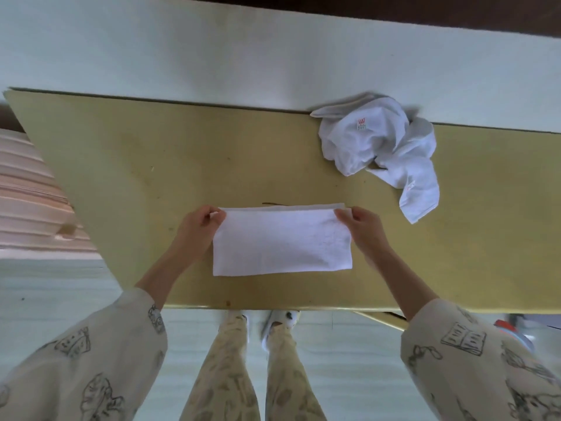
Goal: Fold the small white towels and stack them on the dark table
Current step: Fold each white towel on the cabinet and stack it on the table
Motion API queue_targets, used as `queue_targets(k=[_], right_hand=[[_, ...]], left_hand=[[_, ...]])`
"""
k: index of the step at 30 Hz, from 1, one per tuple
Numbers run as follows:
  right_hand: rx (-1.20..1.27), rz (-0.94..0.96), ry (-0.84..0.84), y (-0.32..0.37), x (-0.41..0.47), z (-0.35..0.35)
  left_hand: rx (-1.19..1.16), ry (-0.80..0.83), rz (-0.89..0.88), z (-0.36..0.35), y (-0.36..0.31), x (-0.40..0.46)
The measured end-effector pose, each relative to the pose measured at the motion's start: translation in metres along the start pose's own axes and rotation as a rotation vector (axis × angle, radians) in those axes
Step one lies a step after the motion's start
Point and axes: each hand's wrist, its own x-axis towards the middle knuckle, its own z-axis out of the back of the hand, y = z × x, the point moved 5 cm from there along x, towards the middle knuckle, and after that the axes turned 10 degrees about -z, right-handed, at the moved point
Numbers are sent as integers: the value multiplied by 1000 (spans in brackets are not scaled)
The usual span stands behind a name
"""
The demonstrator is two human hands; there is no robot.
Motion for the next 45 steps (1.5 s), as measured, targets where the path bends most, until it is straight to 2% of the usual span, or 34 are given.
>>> queue_targets(k=[9, 21, 28, 45], right_hand=[[-301, 140, -133, 6, 23, -11], [-348, 121, -164, 4, 30, -13], [-351, 131, -183, 8, 24, -16], [-394, 138, -219, 7, 25, -16]], left_hand=[[165, -38, 29, -4, 4, 15], [184, -101, 79, -13, 1, 14], [274, -170, 15, -14, -4, 8], [234, -240, 20, -13, 8, 6]])
